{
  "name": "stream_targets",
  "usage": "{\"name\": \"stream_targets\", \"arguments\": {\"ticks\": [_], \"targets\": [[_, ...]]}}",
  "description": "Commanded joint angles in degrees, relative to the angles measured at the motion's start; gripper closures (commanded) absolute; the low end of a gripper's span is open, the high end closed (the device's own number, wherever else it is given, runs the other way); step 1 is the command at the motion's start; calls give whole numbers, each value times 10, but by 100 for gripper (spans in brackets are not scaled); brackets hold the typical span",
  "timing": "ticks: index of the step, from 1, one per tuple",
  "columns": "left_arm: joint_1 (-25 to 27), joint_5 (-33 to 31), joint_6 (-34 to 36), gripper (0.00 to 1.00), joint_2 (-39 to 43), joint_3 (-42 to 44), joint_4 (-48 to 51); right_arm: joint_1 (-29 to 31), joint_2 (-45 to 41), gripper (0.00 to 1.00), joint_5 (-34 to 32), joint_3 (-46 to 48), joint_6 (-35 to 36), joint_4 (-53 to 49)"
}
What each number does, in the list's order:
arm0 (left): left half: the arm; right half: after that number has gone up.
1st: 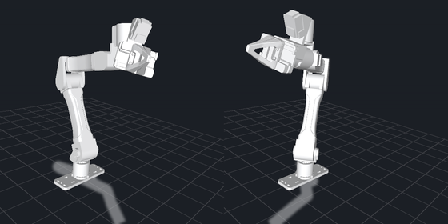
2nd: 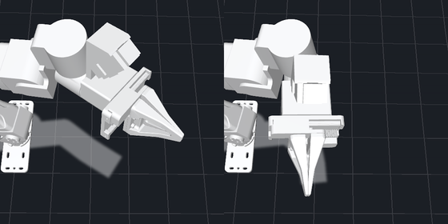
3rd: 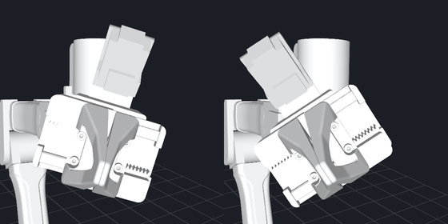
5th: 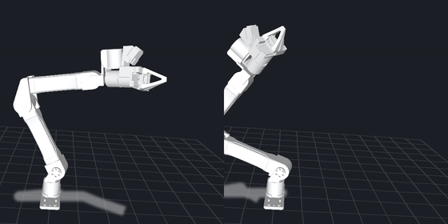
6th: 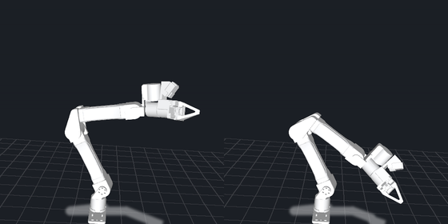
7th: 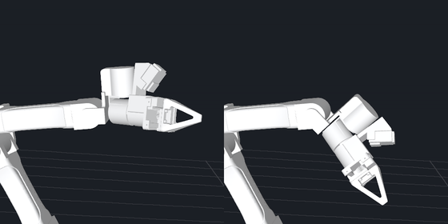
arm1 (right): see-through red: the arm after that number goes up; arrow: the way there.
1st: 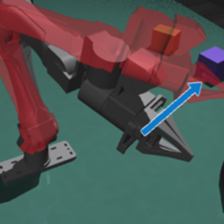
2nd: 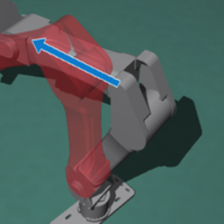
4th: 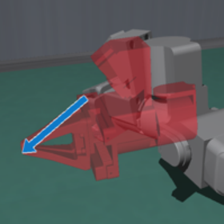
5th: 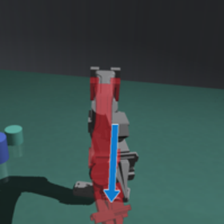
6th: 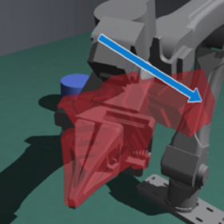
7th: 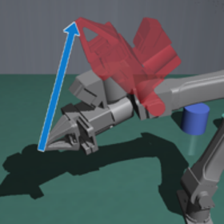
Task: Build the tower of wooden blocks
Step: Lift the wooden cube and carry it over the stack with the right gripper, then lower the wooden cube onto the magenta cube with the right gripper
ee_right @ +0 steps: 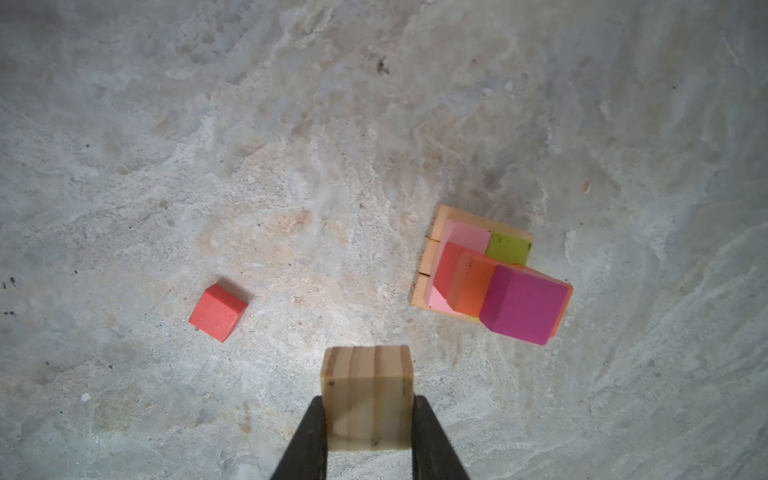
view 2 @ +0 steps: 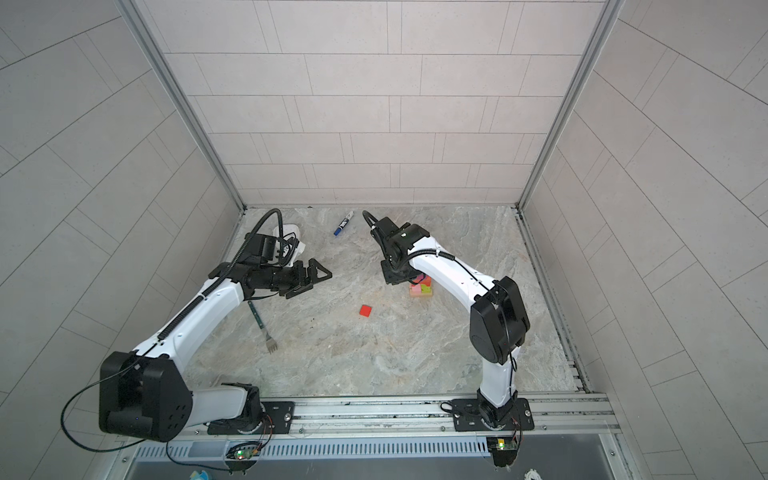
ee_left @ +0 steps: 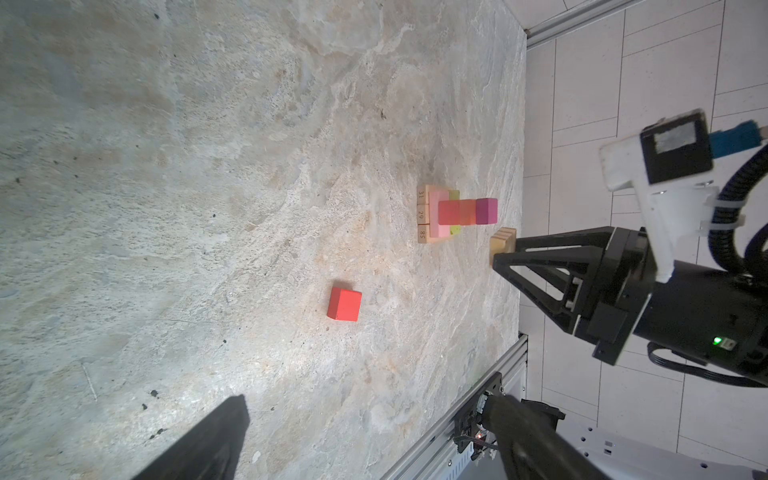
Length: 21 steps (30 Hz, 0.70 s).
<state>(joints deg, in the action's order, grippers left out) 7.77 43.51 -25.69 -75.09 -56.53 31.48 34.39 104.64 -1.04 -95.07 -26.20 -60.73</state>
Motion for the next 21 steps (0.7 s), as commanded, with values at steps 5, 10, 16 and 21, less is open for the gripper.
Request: {"name": "stream_targets", "arguments": {"ticks": [5, 10, 16, 21], "targets": [[-5, 7, -1, 2, 11, 8, -6, -36, -19, 71, -13, 0, -22, -33], [-5, 8, -2, 1, 12, 9, -6, -61, -19, 71, -7, 12, -28, -25], [-5, 9, -2, 1, 12, 9, -6, -79, -13, 71, 3, 25, -35, -5], [-4, 9, -2, 1, 13, 10, -6, -90, -5, 71, 9, 34, -41, 8]]}}
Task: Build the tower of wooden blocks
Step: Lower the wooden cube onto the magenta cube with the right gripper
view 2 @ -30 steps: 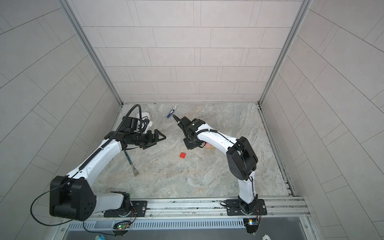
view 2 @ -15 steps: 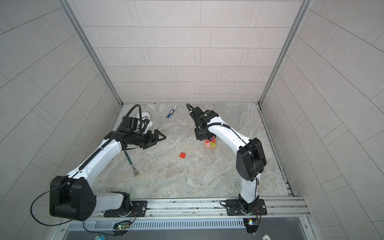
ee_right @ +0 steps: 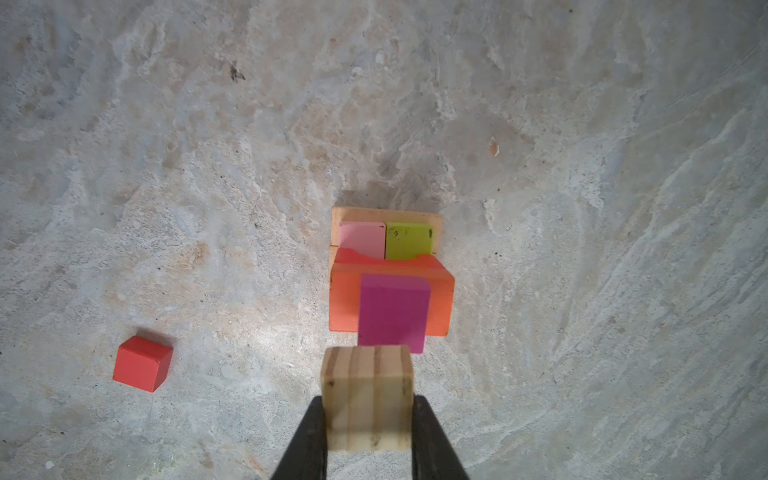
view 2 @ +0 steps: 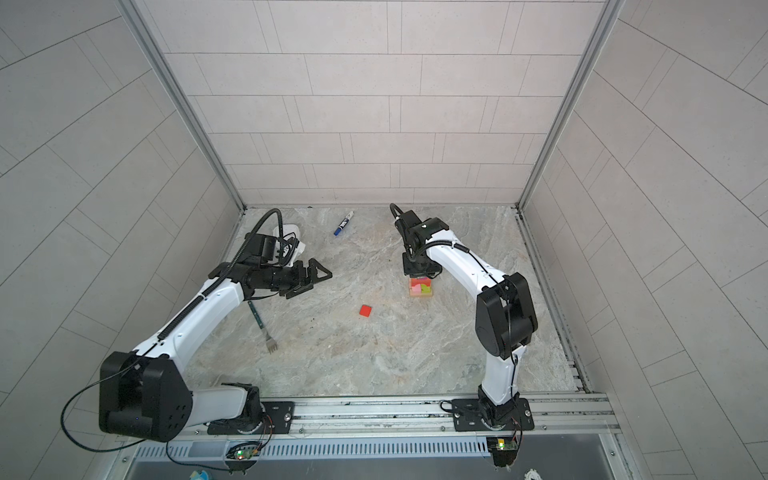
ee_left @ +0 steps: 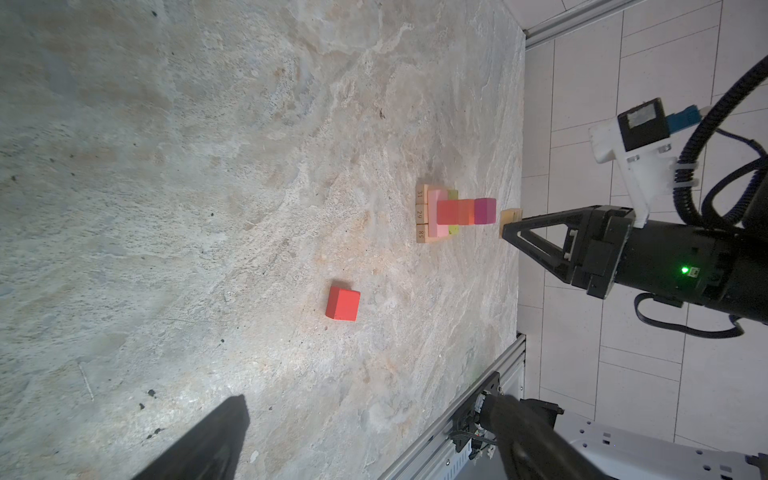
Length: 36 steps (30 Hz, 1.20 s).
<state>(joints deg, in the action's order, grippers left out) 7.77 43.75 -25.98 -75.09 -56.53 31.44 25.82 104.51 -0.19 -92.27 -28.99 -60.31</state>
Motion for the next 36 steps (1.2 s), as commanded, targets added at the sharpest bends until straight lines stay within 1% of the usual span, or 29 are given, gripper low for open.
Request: {"name": "stream_targets", "arguments": {"ticks": [1, 13, 36], "targets": [[-5, 6, 0, 1, 13, 10, -6, -6, -2, 71, 0, 8, -14, 7], [-5, 6, 0, 1, 11, 10, -6, -18, 8, 71, -3, 13, -20, 17], [-5, 5, 0, 1, 11, 10, -6, -20, 18, 70, -5, 24, -21, 29]]}}
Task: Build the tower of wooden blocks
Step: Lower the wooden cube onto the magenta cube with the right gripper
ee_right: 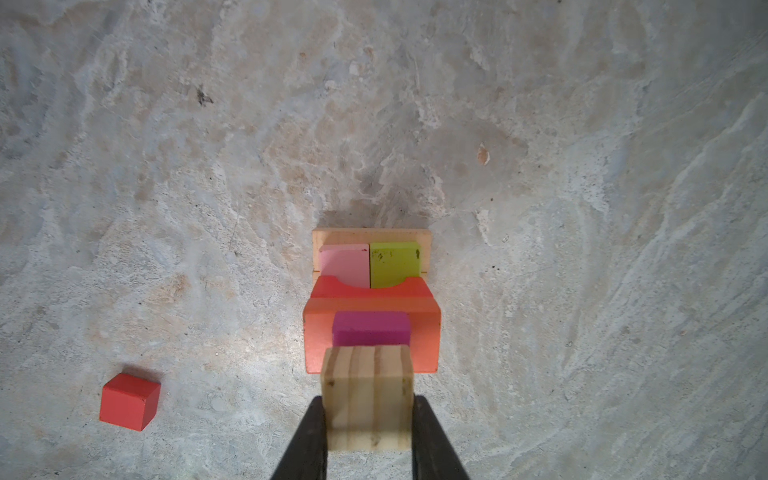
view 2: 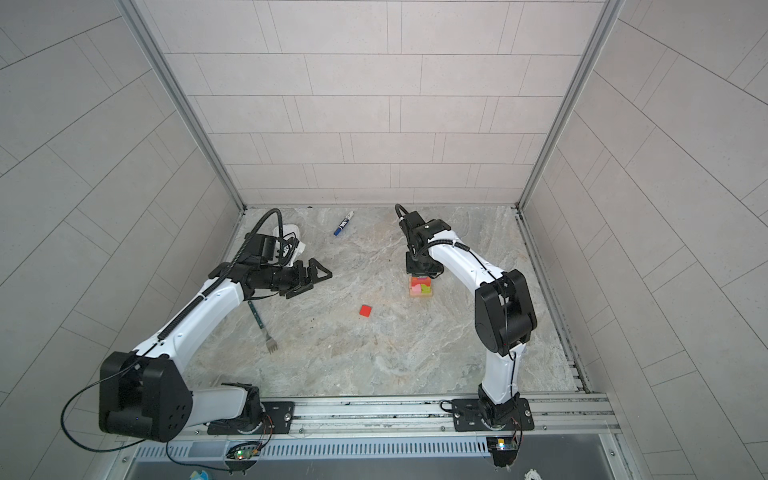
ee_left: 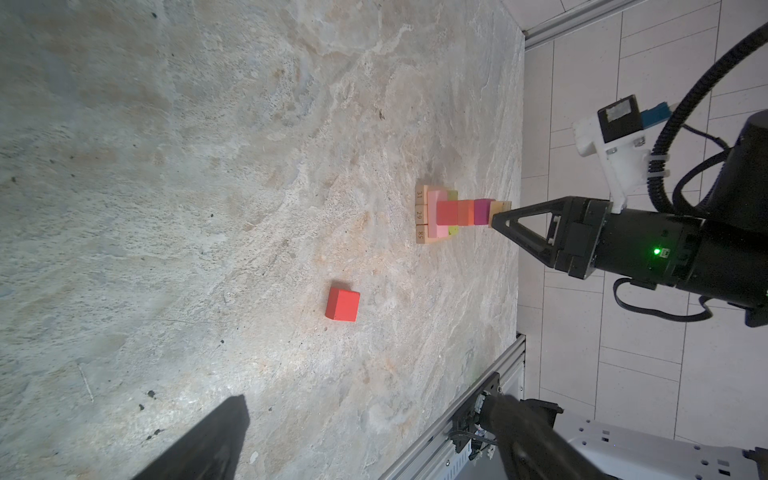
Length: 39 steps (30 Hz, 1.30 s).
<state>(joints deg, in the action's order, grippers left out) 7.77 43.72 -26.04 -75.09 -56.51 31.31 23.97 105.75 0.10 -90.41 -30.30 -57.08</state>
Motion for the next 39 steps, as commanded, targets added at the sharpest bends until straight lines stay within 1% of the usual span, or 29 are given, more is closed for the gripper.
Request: {"name": "stream_targets", "arguments": {"ticks": [1, 27, 39], "targets": [[-5, 5, 0, 2, 10, 10, -5, -2, 6, 70, -9, 5, -8, -4], [-5, 5, 1, 1, 11, 10, -5, -6, 6, 69, -1, 3, -11, 2], [-4, 5, 1, 1, 9, 10, -5, -7, 7, 63, 4, 1, -9, 2]]}}
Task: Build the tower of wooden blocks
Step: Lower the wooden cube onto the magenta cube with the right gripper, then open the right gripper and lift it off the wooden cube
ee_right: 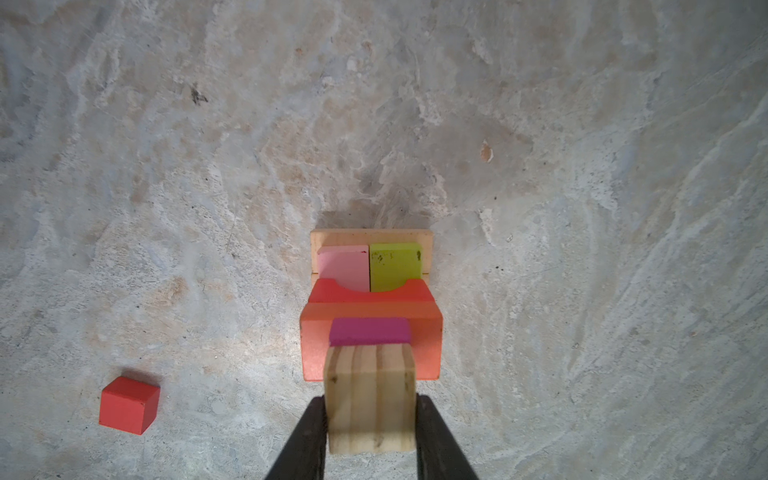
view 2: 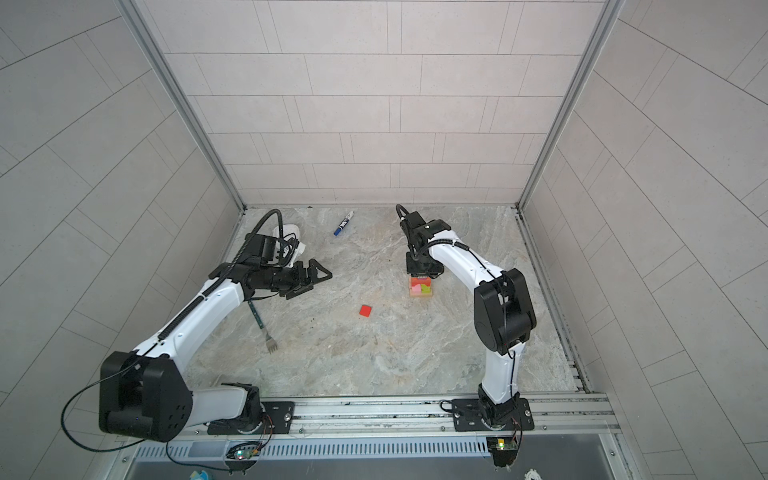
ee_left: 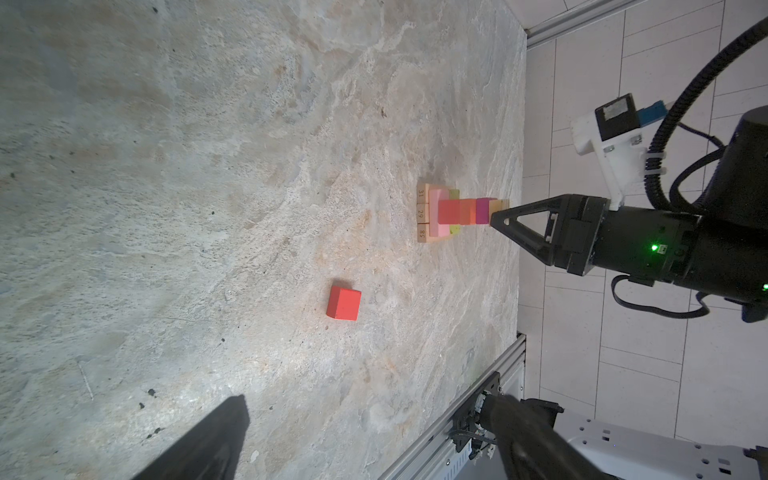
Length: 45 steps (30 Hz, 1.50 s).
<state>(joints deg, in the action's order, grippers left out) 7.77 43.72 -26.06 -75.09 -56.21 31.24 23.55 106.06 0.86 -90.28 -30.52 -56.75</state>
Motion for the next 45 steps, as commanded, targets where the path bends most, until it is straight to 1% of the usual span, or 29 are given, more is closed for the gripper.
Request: {"name": "stream_targets", "arguments": {"ticks": [1, 10, 22, 26, 30, 32, 36, 39, 45], "targets": [[-4, 5, 1, 1, 9, 7, -4, -3, 5, 63, -4, -1, -7, -1], [-4, 5, 1, 1, 8, 6, -5, -3, 1, 59, -7, -10, -4, -9], [-4, 5, 0, 1, 7, 6, -5, 0, -35, 55, -17, -21, 18, -34], [-5, 6, 0, 2, 7, 6, -5, 9, -56, 52, -29, -23, 29, -45], [-4, 5, 0, 1, 7, 6, -5, 22, -72, 52, -26, -22, 35, -52], [-5, 5, 0, 1, 7, 5, -5, 35, -79, 52, -15, -20, 45, -50], [-4, 3, 0, 1, 7, 5, -4, 67, -82, 52, -15, -23, 63, -55], [-5, 1, 1, 1, 8, 5, -3, 92, -80, 52, 4, -24, 74, -50], [-6, -2, 3, 1, 10, 5, 1, 153, -70, 47, 13, -19, 91, -35]]}}
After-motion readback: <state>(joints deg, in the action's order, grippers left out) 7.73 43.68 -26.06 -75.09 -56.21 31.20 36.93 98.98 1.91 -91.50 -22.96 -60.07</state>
